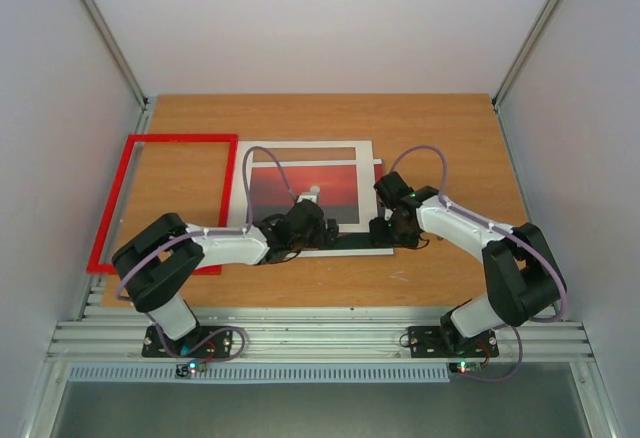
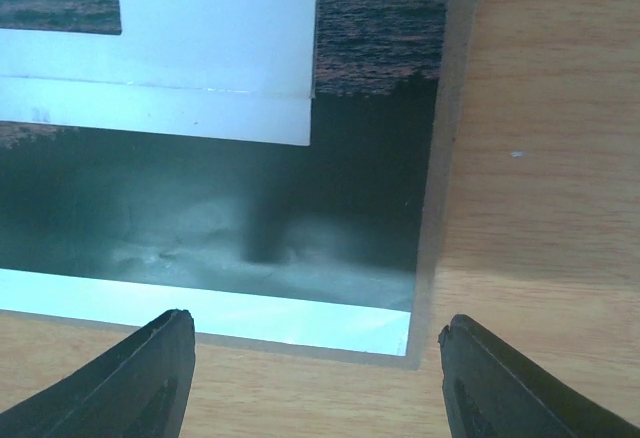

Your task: Take the photo out of the frame

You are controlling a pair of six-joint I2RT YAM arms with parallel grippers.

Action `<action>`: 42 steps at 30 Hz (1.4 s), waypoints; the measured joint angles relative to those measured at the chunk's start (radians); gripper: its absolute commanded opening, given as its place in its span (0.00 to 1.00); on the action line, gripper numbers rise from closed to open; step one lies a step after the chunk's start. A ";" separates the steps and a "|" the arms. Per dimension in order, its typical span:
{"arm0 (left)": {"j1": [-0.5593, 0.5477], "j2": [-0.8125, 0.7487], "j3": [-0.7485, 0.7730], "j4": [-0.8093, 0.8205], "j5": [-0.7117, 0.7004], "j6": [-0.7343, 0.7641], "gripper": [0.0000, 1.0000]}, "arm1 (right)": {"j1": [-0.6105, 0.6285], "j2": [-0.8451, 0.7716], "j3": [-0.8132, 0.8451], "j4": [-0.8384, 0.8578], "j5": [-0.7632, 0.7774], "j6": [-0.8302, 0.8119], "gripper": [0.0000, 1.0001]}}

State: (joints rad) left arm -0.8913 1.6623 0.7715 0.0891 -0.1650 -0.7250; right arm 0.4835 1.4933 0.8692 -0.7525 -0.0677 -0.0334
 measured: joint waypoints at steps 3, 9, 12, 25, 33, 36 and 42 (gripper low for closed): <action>0.000 -0.007 0.001 -0.061 -0.005 0.002 0.99 | 0.012 0.003 0.000 0.002 -0.006 0.012 0.68; -0.003 -0.006 0.023 -0.151 -0.013 0.018 0.99 | 0.027 0.048 0.000 0.013 -0.008 0.054 0.68; -0.007 0.000 0.034 -0.171 -0.016 0.020 0.99 | 0.027 0.060 -0.001 0.021 -0.007 0.062 0.68; -0.014 0.016 0.048 -0.180 -0.026 0.023 0.99 | 0.029 0.090 0.000 0.037 -0.004 0.074 0.71; -0.024 0.037 0.059 -0.160 -0.030 0.022 0.99 | 0.028 0.080 -0.010 0.058 -0.031 0.087 0.67; -0.027 0.044 0.060 -0.141 -0.030 0.021 0.99 | 0.027 0.064 -0.027 0.097 -0.063 0.103 0.67; -0.027 0.048 0.059 -0.126 -0.027 0.017 0.99 | 0.026 0.039 -0.047 0.150 -0.108 0.127 0.69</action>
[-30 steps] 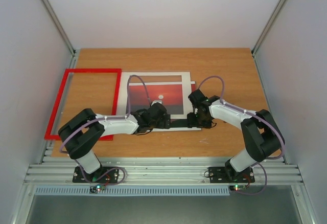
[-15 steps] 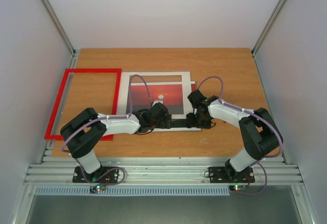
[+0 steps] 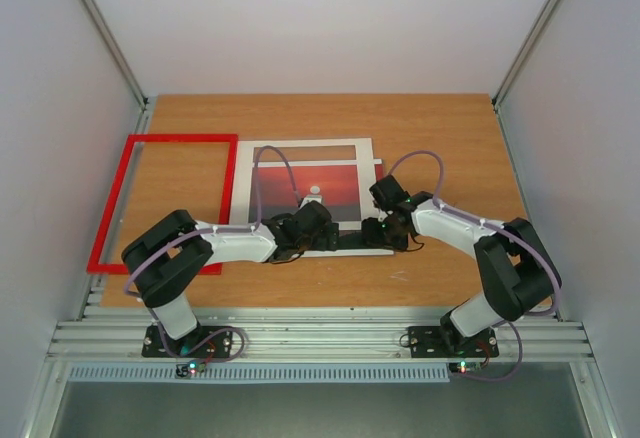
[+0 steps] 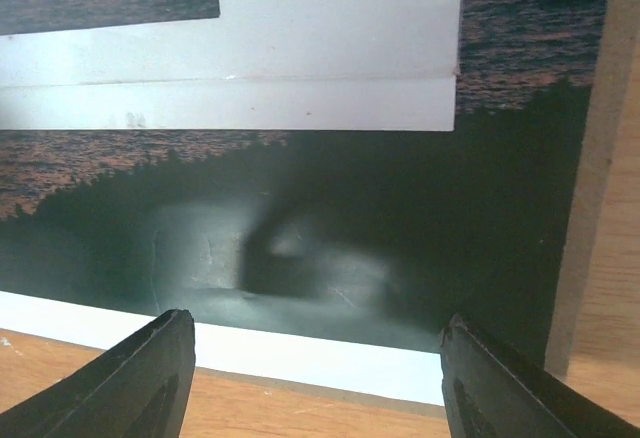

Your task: Take the photo out of the frame

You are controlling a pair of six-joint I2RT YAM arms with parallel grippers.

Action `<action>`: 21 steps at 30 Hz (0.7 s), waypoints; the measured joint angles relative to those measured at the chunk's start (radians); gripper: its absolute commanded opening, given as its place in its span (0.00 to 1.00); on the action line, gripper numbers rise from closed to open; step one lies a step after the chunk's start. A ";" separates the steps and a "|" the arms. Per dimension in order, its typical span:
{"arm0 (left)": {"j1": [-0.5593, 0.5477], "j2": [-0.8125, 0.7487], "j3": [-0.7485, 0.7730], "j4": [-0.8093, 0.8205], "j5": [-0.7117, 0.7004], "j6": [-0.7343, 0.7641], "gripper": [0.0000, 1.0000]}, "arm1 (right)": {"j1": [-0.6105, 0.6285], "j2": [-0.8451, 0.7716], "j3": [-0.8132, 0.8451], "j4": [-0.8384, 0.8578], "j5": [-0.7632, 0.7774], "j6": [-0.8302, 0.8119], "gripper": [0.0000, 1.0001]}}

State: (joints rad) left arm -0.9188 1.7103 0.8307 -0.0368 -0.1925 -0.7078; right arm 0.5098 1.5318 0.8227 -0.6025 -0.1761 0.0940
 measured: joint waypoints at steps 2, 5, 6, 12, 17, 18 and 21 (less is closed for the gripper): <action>0.000 0.000 0.000 0.000 0.000 0.000 0.99 | 0.000 -0.005 0.000 -0.008 0.009 0.000 0.70; -0.001 0.000 0.000 0.000 -0.002 0.000 0.99 | 0.000 -0.011 0.005 -0.046 0.040 -0.004 0.72; -0.002 0.000 0.000 0.000 -0.003 0.000 0.99 | 0.000 -0.013 0.005 -0.059 0.052 -0.006 0.72; -0.007 0.000 0.000 -0.002 -0.007 0.000 0.99 | 0.000 -0.018 0.006 -0.106 0.078 -0.014 0.73; -0.012 0.006 0.005 -0.004 -0.016 0.001 0.99 | 0.000 -0.017 0.006 -0.109 0.079 -0.016 0.73; -0.013 0.006 0.005 -0.004 -0.017 0.001 1.00 | 0.000 -0.015 0.006 -0.109 0.079 -0.016 0.73; -0.013 0.006 0.005 -0.004 -0.018 0.001 0.99 | 0.000 -0.002 0.007 -0.109 0.082 -0.016 0.75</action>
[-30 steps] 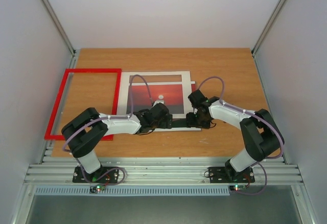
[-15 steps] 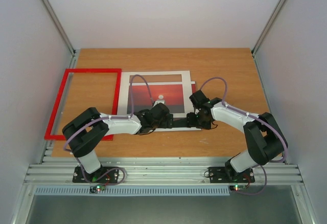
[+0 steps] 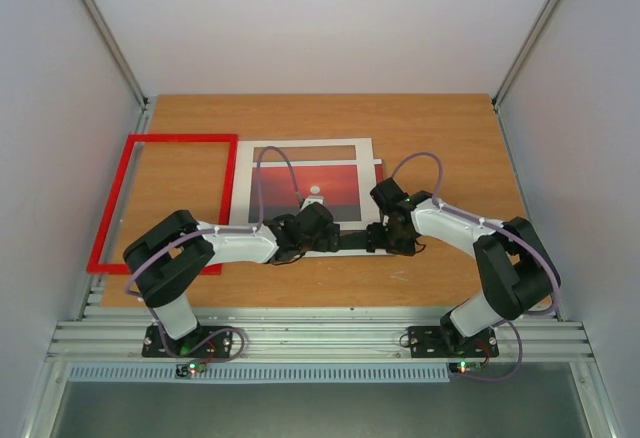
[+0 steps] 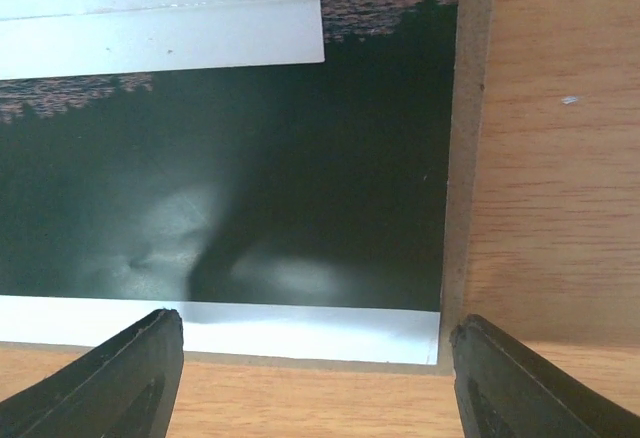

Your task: Take the photo out of the frame

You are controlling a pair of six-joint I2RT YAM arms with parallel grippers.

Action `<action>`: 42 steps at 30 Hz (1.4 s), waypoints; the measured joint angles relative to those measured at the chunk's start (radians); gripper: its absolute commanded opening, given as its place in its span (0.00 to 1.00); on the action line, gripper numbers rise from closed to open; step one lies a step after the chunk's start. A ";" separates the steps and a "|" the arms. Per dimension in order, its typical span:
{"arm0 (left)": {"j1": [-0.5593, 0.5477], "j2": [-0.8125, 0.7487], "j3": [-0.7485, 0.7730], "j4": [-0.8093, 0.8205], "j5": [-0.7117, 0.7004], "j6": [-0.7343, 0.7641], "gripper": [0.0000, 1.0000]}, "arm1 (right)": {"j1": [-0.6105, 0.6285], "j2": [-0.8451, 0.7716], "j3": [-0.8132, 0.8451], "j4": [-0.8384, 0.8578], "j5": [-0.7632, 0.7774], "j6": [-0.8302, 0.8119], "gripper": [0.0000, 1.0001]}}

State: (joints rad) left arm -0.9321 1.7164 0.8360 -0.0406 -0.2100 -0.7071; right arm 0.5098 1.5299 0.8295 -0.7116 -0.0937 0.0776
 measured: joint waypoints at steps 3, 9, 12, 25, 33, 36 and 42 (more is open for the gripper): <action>0.000 0.000 0.000 0.000 0.000 0.000 0.99 | 0.000 0.012 0.000 0.001 0.005 0.000 0.75; -0.002 0.006 0.004 0.002 -0.003 0.000 0.99 | 0.000 0.027 0.003 0.005 0.006 0.000 0.74; -0.002 0.006 0.005 0.001 -0.003 0.000 0.99 | 0.000 0.027 0.003 0.005 0.004 0.000 0.73; -0.009 0.023 0.022 0.002 -0.005 0.000 0.99 | 0.000 -0.007 0.030 -0.016 0.004 -0.004 0.74; -0.011 0.024 0.023 0.003 -0.008 0.000 0.99 | 0.000 -0.010 0.038 -0.025 0.009 -0.005 0.74; -0.011 0.024 0.023 0.003 -0.008 0.000 0.99 | 0.000 0.003 0.037 -0.019 0.008 -0.005 0.74; -0.011 0.024 0.023 0.003 -0.008 0.000 0.99 | 0.001 0.025 0.037 -0.012 0.008 -0.005 0.75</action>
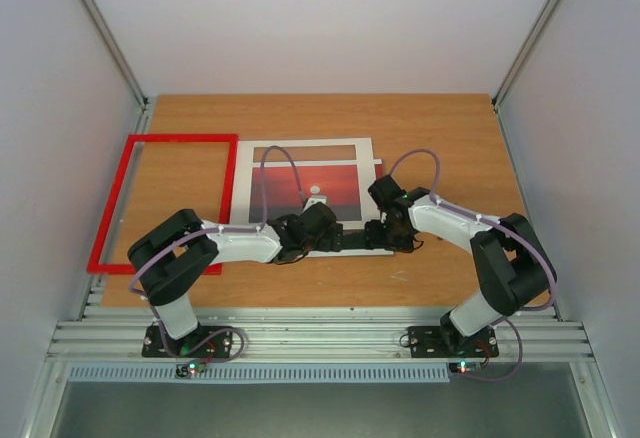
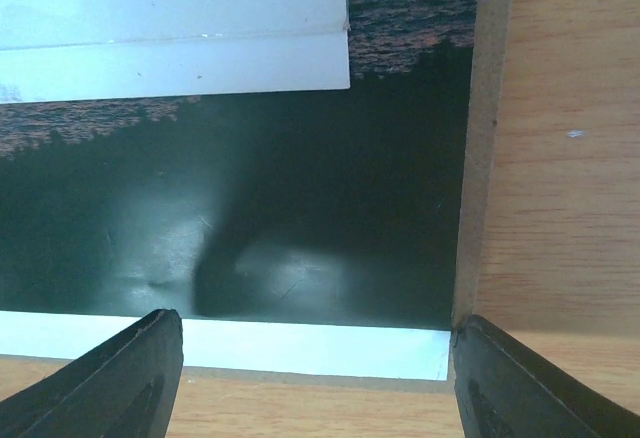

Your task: Take the photo out of the frame

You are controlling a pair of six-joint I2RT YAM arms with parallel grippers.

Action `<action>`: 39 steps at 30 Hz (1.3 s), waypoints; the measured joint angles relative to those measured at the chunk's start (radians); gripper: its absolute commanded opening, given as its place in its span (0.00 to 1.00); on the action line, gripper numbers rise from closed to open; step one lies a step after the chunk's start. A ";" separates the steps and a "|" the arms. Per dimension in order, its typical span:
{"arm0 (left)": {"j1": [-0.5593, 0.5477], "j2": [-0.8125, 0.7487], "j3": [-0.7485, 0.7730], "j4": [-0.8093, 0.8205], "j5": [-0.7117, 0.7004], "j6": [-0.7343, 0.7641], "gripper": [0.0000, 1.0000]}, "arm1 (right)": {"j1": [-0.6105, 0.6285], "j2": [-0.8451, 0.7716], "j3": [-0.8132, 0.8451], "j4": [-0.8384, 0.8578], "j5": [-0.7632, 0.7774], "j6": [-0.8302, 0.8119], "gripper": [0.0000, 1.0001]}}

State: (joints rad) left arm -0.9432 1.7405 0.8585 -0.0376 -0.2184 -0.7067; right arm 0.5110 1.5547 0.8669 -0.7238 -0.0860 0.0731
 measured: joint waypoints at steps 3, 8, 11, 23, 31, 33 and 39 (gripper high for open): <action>0.000 0.000 0.000 0.000 0.000 0.000 0.99 | 0.001 0.013 0.000 0.003 0.001 0.000 0.75; 0.000 0.000 0.000 0.000 0.000 0.000 0.99 | 0.001 0.019 0.000 0.006 0.006 0.000 0.75; 0.000 0.000 0.000 0.000 0.000 0.000 0.99 | 0.002 0.023 0.000 0.006 0.007 0.000 0.75; -0.001 0.000 0.000 0.000 -0.002 0.000 0.99 | -0.002 -0.005 -0.031 0.042 -0.014 0.010 0.72; -0.002 0.000 0.000 0.000 -0.003 0.000 0.99 | -0.089 -0.138 -0.127 0.128 -0.140 0.026 0.69; -0.002 0.000 0.000 0.000 -0.003 0.000 0.99 | -0.109 -0.168 -0.143 0.144 -0.178 0.029 0.68; -0.002 0.000 0.000 0.000 -0.003 0.000 1.00 | -0.190 -0.208 -0.205 0.231 -0.312 0.048 0.65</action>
State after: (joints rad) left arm -0.9451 1.7401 0.8585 -0.0376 -0.2211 -0.7071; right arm 0.3214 1.3472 0.6617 -0.4927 -0.3981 0.1211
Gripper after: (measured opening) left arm 0.994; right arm 0.663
